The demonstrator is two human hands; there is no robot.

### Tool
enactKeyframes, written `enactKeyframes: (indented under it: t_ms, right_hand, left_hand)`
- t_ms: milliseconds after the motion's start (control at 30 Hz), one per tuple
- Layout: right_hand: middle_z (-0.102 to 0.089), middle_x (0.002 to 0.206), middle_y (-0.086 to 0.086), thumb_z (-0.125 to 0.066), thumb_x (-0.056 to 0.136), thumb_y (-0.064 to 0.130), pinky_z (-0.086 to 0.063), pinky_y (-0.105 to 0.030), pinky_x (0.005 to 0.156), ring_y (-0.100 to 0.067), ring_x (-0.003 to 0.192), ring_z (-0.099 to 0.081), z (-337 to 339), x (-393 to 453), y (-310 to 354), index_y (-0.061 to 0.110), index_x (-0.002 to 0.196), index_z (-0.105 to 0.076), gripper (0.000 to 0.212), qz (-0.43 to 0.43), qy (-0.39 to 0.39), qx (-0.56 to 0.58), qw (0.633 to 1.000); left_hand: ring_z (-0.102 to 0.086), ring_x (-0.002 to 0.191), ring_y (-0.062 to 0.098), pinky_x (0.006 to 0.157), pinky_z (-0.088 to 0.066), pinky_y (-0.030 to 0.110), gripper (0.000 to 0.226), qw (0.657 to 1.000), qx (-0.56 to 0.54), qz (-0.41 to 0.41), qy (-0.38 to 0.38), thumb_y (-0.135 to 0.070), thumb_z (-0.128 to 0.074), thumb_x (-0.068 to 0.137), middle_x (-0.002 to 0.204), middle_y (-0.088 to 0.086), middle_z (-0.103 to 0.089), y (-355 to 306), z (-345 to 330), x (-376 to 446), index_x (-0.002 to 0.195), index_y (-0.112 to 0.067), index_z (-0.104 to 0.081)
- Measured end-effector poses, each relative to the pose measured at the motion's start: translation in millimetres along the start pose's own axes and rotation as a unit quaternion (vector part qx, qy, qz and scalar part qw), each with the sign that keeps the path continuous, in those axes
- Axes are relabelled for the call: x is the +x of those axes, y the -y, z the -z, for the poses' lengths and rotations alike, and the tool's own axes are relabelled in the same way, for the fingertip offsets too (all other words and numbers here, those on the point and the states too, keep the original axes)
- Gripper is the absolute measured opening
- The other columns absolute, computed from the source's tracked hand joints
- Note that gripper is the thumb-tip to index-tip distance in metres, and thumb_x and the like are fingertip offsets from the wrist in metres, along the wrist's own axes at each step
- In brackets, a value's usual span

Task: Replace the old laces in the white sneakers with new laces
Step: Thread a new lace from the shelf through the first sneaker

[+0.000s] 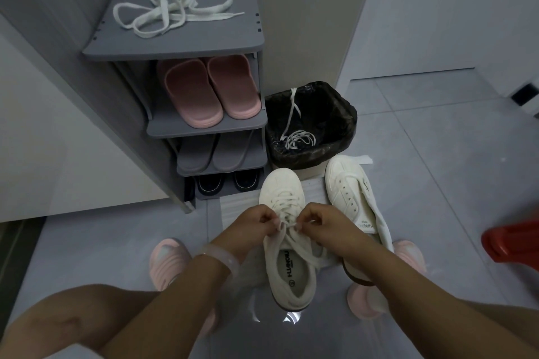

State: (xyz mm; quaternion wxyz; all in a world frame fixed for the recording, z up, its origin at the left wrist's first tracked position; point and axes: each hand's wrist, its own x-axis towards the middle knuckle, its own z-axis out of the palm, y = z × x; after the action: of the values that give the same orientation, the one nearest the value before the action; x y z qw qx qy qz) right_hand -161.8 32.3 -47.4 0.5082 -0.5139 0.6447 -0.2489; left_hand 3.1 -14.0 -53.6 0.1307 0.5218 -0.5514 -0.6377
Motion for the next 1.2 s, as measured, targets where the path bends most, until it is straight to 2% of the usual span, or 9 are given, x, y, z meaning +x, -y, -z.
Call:
enactKeyframes:
  t_ms: [200, 333, 433, 600, 700, 800, 933, 1100, 1200]
  right_hand:
    - [-0.058, 0.074, 0.006, -0.054, 0.088, 0.001, -0.042, -0.011, 0.059, 0.001, 0.063, -0.052, 1.8, 4.1, -0.5, 0.020, 0.081, -0.057, 0.020, -0.005, 0.039, 0.003, 0.999]
    - [-0.051, 0.069, 0.008, -0.047, 0.095, 0.014, -0.037, -0.021, 0.054, -0.006, 0.059, -0.043, 5.4, 5.8, -0.6, 0.022, 0.094, -0.055, 0.011, -0.037, 0.084, -0.003, 0.996]
    - [-0.049, 0.071, 0.006, -0.045, 0.097, 0.018, -0.037, -0.022, 0.055, -0.008, 0.060, -0.041, 3.1, 6.2, 0.6, 0.023, 0.092, -0.052, 0.010, -0.036, 0.092, -0.007, 0.995]
    - [-0.048, 0.068, 0.007, -0.046, 0.097, 0.021, -0.036, -0.016, 0.052, -0.004, 0.056, -0.041, -0.7, 7.8, 0.6, 0.023, 0.087, -0.050, 0.011, -0.029, 0.074, -0.013, 0.997]
    - [-0.051, 0.069, 0.007, -0.047, 0.096, 0.020, -0.037, -0.017, 0.055, -0.004, 0.057, -0.043, -1.9, 10.4, -3.5, 0.024, 0.082, -0.052, 0.015, -0.026, 0.008, -0.009, 1.000]
    - [-0.055, 0.071, 0.011, -0.058, 0.090, 0.016, -0.039, -0.008, 0.056, 0.001, 0.061, -0.048, 1.2, 10.9, -4.5, 0.021, 0.080, -0.056, 0.011, -0.001, -0.013, -0.068, 0.998]
    - [-0.056, 0.073, 0.012, -0.065, 0.084, 0.018, -0.039, -0.008, 0.058, 0.001, 0.066, -0.051, -2.3, 11.0, -2.9, 0.017, 0.088, -0.061, 0.006, 0.024, 0.004, -0.159, 0.987]
    - [-0.061, 0.092, -0.005, -0.055, 0.088, 0.016, -0.041, -0.025, 0.070, -0.015, 0.079, -0.052, -9.7, 11.2, 4.0, 0.007, 0.091, -0.060, 0.011, 0.049, -0.028, -0.272, 0.961]
    - [-0.057, 0.093, -0.011, -0.044, 0.091, 0.014, -0.036, -0.032, 0.061, -0.024, 0.074, -0.050, -16.4, 8.7, 10.6, 0.009, 0.086, -0.047, 0.008, 0.087, -0.032, -0.379, 0.921]
  left_hand:
    - [-0.046, 0.063, 0.001, 0.049, -0.036, 0.004, 0.023, 0.999, 0.046, 0.003, 0.019, -0.008, -0.045, 0.095, 0.072, -0.004, -0.052, 0.8, 2.0, 2.5, 0.075, -0.018, -0.047]
    - [-0.040, 0.063, 0.005, 0.057, -0.034, 0.017, 0.023, 0.995, 0.076, 0.019, 0.055, -0.012, -0.043, 0.097, 0.071, -0.004, -0.046, 2.6, 7.2, 6.8, 0.076, -0.021, -0.046]
    - [-0.039, 0.062, 0.006, 0.055, -0.033, 0.018, 0.023, 0.994, 0.082, 0.023, 0.065, -0.012, -0.042, 0.097, 0.070, -0.003, -0.046, 2.4, 7.9, 7.6, 0.076, -0.021, -0.045]
    - [-0.041, 0.061, 0.005, 0.056, -0.034, 0.017, 0.023, 0.991, 0.114, 0.009, 0.065, -0.015, -0.043, 0.097, 0.069, -0.005, -0.047, 2.9, 7.8, 8.3, 0.076, -0.023, -0.046]
    - [-0.050, 0.059, 0.005, 0.050, -0.037, 0.009, 0.024, 0.996, 0.087, -0.009, 0.020, -0.011, -0.042, 0.097, 0.069, -0.003, -0.053, 4.8, 7.1, 7.2, 0.076, -0.021, -0.048]
    - [-0.054, 0.057, 0.006, 0.049, -0.040, 0.006, 0.021, 0.995, 0.086, -0.043, -0.021, -0.006, -0.053, 0.091, 0.068, -0.002, -0.058, 9.3, 7.0, 7.3, 0.075, -0.020, -0.055]
    - [-0.055, 0.069, 0.006, 0.060, -0.043, 0.007, 0.008, 0.990, 0.115, -0.068, -0.033, -0.014, -0.067, 0.083, 0.074, -0.009, -0.058, 13.6, 4.8, 8.8, 0.081, -0.018, -0.059]
    - [-0.048, 0.071, 0.001, 0.063, -0.039, 0.007, 0.007, 0.979, 0.164, -0.108, -0.055, -0.014, -0.061, 0.086, 0.076, -0.011, -0.053, 13.4, -3.1, 8.7, 0.082, -0.015, -0.056]
    - [-0.043, 0.070, 0.003, 0.062, -0.036, 0.011, 0.017, 0.972, 0.190, -0.123, -0.057, -0.013, -0.055, 0.090, 0.074, -0.011, -0.046, 11.4, -6.0, 8.7, 0.076, -0.018, -0.048]
